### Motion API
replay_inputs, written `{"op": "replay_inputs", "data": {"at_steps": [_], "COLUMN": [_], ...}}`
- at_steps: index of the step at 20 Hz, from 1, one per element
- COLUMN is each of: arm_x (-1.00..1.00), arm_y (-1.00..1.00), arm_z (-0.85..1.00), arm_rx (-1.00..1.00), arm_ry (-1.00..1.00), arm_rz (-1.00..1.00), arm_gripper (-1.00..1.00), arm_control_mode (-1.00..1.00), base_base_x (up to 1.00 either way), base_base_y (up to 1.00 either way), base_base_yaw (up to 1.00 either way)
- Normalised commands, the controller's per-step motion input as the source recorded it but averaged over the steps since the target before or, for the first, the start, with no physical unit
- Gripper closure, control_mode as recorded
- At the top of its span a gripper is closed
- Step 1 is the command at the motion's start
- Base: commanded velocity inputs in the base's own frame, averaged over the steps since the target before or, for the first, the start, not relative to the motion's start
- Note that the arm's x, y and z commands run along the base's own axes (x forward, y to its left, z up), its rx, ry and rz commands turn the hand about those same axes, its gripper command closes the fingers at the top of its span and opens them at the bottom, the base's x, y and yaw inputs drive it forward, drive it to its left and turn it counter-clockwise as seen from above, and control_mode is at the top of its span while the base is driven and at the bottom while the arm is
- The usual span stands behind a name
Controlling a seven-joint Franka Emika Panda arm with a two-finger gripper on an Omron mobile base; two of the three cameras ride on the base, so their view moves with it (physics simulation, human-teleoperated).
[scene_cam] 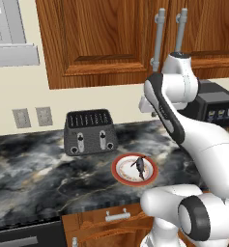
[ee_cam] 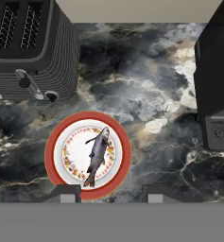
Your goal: Place the fish on the rack of the oven, and slide the rack back inside. Close the oven door.
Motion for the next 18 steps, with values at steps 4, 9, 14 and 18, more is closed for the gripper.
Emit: {"op": "replay_inputs", "data": {"at_steps": [4,9,14,18], "arm_x": [-0.14,-0.42,-0.43,-0.11], "arm_y": [0.03,0.42,0.39,0.05], "arm_z": [-0.02,-0.64,-0.84,-0.60], "arm_rx": [0.00,-0.02,0.00,0.00], "arm_ry": [-0.03,-0.03,0.00,0.05], "arm_rz": [0.00,-0.20,-0.42,-0.38], "arm_gripper": [-1.00,-1.00,-1.00,-1.00], "arm_control_mode": [-1.00,-1.00,-1.00,-1.00], "base_base_x": [0.00,0.00,0.00,0.00], "base_base_y": [0.00,0.00,0.00,0.00], "base_base_yaw": [0.00,0.00,0.00,0.00]}}
